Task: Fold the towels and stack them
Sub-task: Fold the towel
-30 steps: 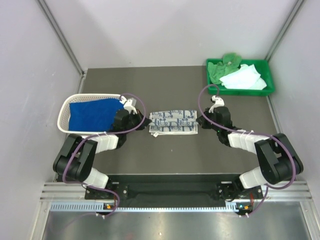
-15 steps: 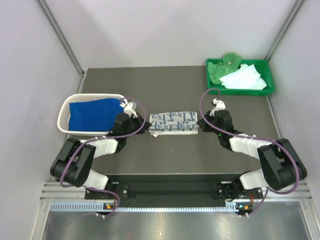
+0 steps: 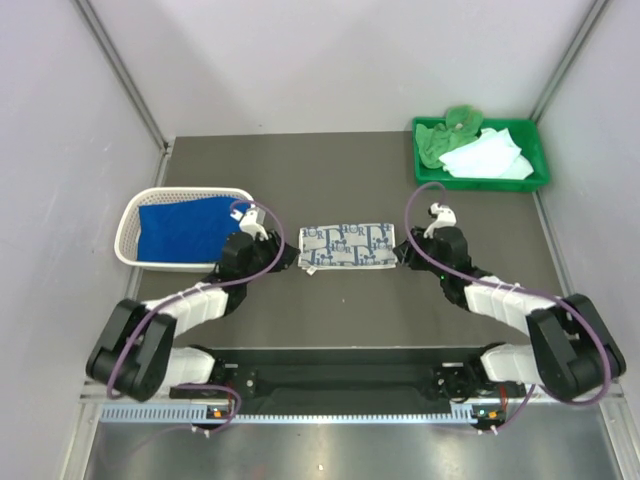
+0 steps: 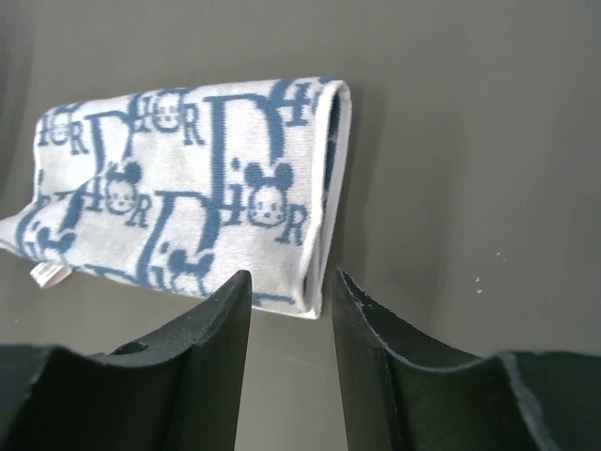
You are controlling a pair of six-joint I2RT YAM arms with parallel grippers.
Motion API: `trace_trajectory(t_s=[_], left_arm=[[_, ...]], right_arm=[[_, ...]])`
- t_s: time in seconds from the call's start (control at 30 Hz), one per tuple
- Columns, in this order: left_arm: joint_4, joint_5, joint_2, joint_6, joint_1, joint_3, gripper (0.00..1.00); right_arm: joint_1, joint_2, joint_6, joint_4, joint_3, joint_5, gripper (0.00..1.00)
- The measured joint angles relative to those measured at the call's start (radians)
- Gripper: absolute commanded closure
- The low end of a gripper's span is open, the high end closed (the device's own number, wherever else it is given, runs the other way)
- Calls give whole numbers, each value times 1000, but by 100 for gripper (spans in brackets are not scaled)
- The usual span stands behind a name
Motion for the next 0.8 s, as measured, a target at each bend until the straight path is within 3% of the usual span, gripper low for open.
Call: trace_trajectory(t_s=[0.13,0.23,0.5,0.8], left_arm=[[-113,-61,-108,7,-14,35,69],[-203,-104,-105,19,-32,126,76],[-282,-114,118,21,-82,344,92],[-341,-116,265,-15,-99,295,99]], right_arm=[[43,-76,5,-63,12,55,62],[100,-73,6,-124,67,105,65],[157,119,17,-167,277,172,69],[158,230,82,-149,169,190,71]])
